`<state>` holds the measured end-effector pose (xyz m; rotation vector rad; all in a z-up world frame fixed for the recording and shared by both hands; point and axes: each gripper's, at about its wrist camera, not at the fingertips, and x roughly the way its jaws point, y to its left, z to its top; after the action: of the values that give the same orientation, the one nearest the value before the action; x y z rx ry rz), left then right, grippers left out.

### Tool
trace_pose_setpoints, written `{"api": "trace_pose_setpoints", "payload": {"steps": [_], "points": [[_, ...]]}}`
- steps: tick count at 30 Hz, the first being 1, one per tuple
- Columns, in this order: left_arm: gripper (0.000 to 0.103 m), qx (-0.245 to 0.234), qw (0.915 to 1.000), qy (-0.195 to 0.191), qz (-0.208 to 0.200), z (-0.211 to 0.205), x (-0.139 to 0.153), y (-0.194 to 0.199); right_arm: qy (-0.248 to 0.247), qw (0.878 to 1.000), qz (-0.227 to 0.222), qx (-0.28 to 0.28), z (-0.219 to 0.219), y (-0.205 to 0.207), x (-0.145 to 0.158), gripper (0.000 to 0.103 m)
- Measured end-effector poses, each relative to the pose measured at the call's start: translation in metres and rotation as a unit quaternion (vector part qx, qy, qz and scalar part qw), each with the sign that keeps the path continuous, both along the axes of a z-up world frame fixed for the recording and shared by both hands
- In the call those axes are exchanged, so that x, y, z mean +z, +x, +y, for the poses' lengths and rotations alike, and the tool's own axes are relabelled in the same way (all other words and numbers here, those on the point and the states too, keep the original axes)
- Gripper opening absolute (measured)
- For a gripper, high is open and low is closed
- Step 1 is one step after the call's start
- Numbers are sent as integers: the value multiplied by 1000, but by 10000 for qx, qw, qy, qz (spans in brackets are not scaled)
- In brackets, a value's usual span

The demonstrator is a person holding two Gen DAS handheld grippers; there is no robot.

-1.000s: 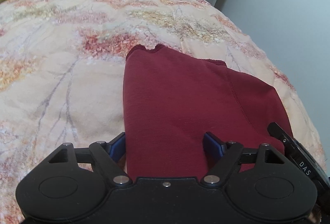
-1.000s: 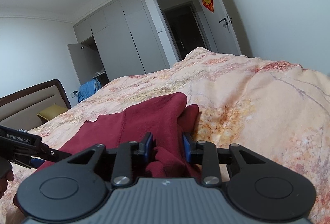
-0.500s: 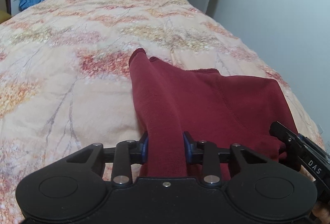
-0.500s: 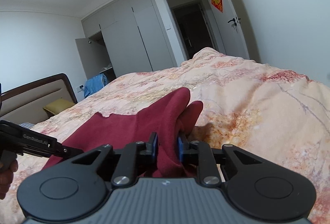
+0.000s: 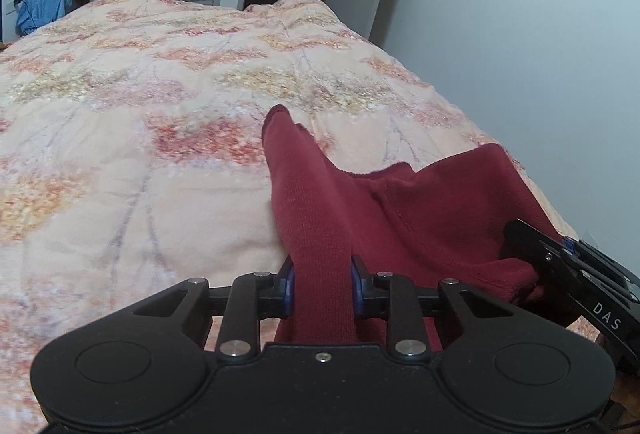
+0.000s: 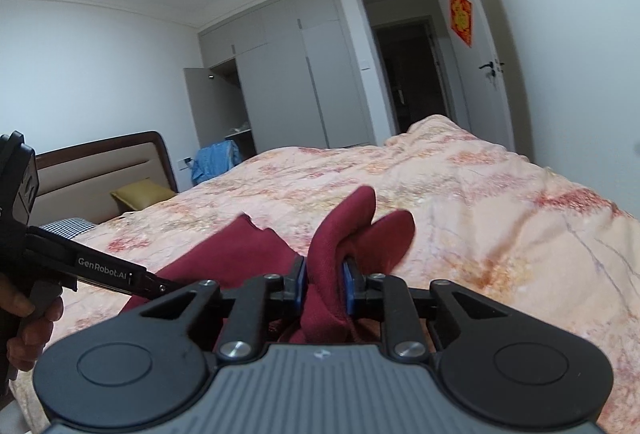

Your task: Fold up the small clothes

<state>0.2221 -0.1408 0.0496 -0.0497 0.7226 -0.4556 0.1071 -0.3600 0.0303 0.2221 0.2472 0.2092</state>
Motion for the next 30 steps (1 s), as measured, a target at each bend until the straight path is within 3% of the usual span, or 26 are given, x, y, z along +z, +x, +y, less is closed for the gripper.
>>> {"api": "trace_pose_setpoints", "payload": {"steps": [6,11,14,17,22,25,30], "points": [[27,174,9997,65,-138,32,10,2,-57,9988,-176,462,36,22,11,21],[27,524,9972,184,-500,60,25,12,-185,9939,-614,897,76,54,33,20],[27,745,9934,380,-791,76,34,22,-225,9897,-785,1176,101,78,43,8],[27,830,9928,384,-771,90,34,36,-239,9875,-860,1302,123,100,49,8],[27,782,9948,421,-489,102,5,38,-226,9921,-331,1189,136,109,37,10],[27,800,9954,323,-421,112,-8,33,-346,9952,182,899,124,87,16,10],[28,860,9959,112,-262,123,-15,34,-45,9945,924,488,89,43,-10,11]]}}
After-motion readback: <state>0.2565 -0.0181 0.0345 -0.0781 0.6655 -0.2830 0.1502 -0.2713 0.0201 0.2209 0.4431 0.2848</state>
